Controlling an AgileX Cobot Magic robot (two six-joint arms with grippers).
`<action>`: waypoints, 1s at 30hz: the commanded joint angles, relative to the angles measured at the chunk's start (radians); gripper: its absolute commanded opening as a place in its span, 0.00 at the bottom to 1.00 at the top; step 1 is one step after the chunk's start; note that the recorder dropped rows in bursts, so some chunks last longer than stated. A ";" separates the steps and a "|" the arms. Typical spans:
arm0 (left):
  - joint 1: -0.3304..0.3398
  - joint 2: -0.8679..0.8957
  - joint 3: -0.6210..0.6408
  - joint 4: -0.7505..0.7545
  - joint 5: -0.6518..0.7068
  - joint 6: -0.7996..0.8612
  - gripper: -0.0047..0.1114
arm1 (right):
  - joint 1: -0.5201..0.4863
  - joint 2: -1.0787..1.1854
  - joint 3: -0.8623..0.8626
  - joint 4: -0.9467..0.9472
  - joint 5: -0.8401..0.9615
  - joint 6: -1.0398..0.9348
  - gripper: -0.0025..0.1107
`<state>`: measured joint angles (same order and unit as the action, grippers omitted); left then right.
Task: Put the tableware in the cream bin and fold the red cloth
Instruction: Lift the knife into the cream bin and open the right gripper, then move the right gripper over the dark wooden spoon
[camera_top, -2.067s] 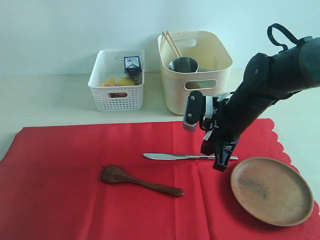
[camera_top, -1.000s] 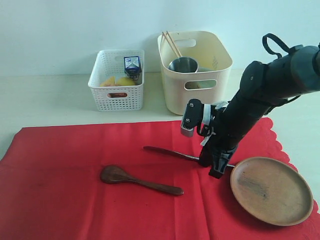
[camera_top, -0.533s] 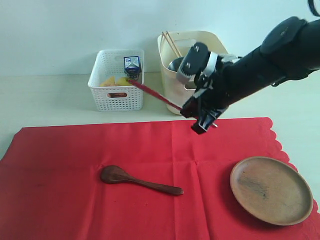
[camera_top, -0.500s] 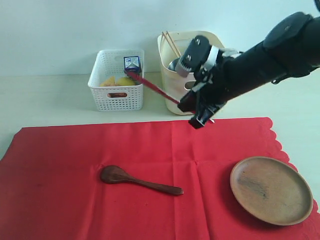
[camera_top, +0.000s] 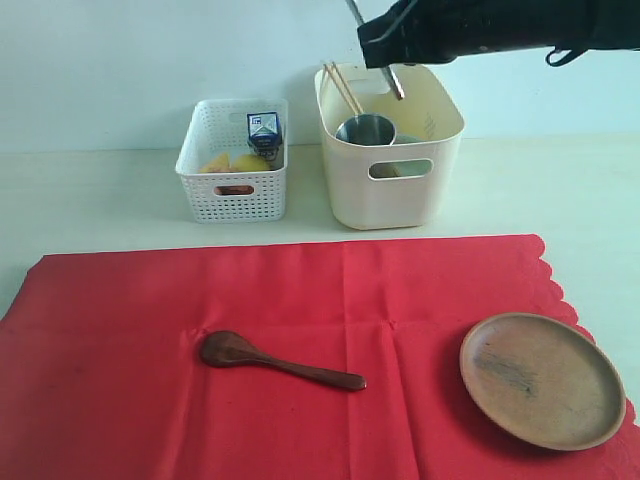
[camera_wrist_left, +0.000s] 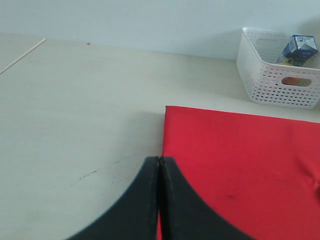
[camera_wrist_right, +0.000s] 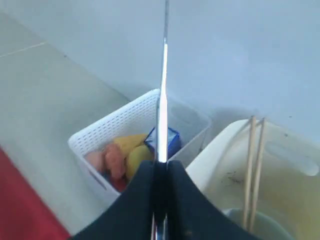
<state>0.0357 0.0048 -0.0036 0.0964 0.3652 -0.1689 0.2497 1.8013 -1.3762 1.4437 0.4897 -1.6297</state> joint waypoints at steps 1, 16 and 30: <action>-0.002 -0.005 0.004 -0.001 -0.010 0.000 0.05 | -0.059 0.103 -0.110 0.054 -0.008 -0.010 0.02; -0.002 -0.005 0.004 -0.001 -0.010 0.000 0.05 | -0.128 0.438 -0.325 0.092 -0.096 -0.010 0.02; -0.002 -0.005 0.004 -0.001 -0.010 0.000 0.05 | -0.128 0.472 -0.347 0.083 -0.094 0.025 0.42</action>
<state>0.0357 0.0048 -0.0036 0.0964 0.3652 -0.1689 0.1234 2.2999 -1.7113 1.5236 0.3967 -1.6256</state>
